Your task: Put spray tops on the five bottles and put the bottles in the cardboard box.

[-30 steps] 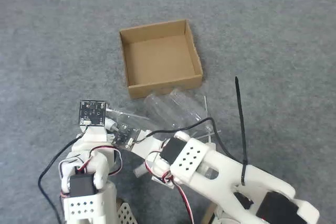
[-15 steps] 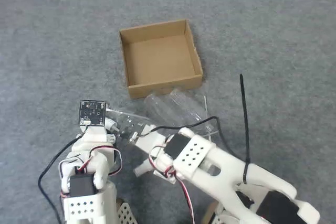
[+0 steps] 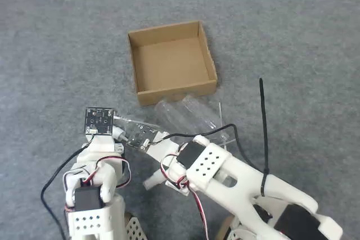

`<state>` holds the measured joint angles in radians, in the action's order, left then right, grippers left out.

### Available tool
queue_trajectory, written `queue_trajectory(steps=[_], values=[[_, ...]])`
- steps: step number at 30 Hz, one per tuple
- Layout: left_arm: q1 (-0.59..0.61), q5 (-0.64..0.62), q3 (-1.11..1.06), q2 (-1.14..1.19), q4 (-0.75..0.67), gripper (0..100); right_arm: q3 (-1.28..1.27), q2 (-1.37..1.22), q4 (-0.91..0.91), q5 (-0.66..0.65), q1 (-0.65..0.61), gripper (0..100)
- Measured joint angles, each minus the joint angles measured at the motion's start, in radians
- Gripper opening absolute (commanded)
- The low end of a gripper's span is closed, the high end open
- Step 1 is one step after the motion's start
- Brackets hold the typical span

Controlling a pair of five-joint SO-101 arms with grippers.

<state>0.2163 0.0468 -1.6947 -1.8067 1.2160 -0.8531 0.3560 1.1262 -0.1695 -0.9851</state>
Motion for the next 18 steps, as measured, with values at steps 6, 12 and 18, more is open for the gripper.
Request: queue_trajectory(steps=[6,12,18], values=[[0.0,0.0,0.0,0.0,0.0,1,0.0,-0.15,-0.037,0.0,0.0,26.2],[0.0,0.0,0.0,0.0,0.0,1,0.02,-0.175,-0.028,0.0,0.0,14.9],[0.0,0.0,0.0,0.0,0.0,1,0.04,-0.175,-0.009,0.0,0.021,12.2]])
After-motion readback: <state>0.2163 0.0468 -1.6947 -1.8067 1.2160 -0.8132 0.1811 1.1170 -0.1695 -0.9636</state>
